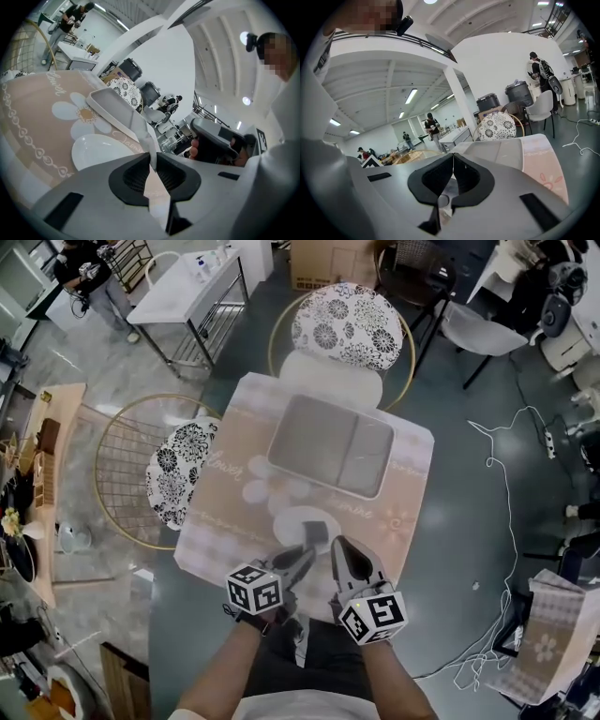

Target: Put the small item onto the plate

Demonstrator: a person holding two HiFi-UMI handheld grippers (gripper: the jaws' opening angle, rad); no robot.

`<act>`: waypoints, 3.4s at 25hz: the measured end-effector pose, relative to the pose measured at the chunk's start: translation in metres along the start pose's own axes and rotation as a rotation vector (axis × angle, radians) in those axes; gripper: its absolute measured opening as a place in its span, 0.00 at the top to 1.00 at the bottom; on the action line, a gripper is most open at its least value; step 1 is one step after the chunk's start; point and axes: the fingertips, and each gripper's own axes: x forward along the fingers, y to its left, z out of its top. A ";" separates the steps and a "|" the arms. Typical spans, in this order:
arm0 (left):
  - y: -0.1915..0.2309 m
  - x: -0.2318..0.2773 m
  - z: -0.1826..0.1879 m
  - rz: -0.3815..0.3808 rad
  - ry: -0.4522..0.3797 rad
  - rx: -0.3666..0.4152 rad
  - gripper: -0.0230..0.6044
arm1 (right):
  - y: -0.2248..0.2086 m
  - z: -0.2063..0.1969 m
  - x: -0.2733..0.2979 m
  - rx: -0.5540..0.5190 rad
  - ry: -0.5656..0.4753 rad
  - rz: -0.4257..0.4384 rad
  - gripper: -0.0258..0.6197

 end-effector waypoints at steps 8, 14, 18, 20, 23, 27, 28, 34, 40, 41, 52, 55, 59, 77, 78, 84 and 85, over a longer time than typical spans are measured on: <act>0.023 0.005 -0.007 0.006 -0.009 -0.055 0.89 | -0.018 -0.022 0.002 0.032 0.000 -0.041 0.94; 0.038 0.012 -0.015 0.020 0.007 -0.069 0.89 | -0.021 -0.032 0.004 0.042 0.002 -0.047 0.94; 0.046 0.015 -0.018 0.029 0.019 -0.080 0.89 | -0.022 -0.035 0.003 0.041 0.003 -0.049 0.94; 0.051 0.016 -0.021 0.040 0.033 -0.085 0.89 | -0.021 -0.037 0.003 0.044 0.007 -0.048 0.94; 0.055 0.017 -0.024 0.046 0.038 -0.095 0.89 | -0.020 -0.040 0.002 0.048 0.015 -0.040 0.94; 0.059 0.018 -0.023 0.068 0.046 -0.094 0.89 | -0.016 -0.043 0.002 0.051 0.027 -0.027 0.94; 0.060 0.018 -0.023 0.074 0.049 -0.091 0.89 | -0.015 -0.044 0.002 0.050 0.030 -0.022 0.94; 0.064 0.016 -0.023 0.126 0.072 -0.060 0.71 | -0.006 -0.047 0.002 0.051 0.050 0.003 0.94; 0.071 0.012 -0.025 0.206 0.102 0.019 0.57 | 0.001 -0.045 0.003 0.047 0.062 0.033 0.94; 0.070 0.013 -0.026 0.210 0.112 0.038 0.56 | 0.002 -0.044 0.003 0.047 0.063 0.037 0.94; 0.055 -0.009 -0.003 0.292 0.051 0.103 0.57 | 0.009 -0.030 0.001 0.038 0.079 0.032 0.94; 0.029 -0.017 0.011 0.254 0.010 0.140 0.78 | 0.013 -0.018 -0.003 0.025 0.086 0.021 0.94; -0.009 -0.034 0.034 0.203 -0.052 0.177 0.94 | 0.024 0.004 -0.009 0.005 0.075 0.018 0.94; -0.150 -0.113 0.118 0.068 -0.217 0.347 0.96 | 0.109 0.109 -0.035 -0.085 -0.057 0.073 0.94; -0.156 -0.116 0.122 0.067 -0.227 0.360 0.96 | 0.112 0.115 -0.038 -0.093 -0.065 0.074 0.94; -0.192 -0.131 0.138 0.048 -0.266 0.426 0.96 | 0.126 0.148 -0.054 -0.132 -0.115 0.065 0.94; -0.197 -0.134 0.141 0.048 -0.276 0.438 0.96 | 0.128 0.152 -0.056 -0.136 -0.124 0.067 0.94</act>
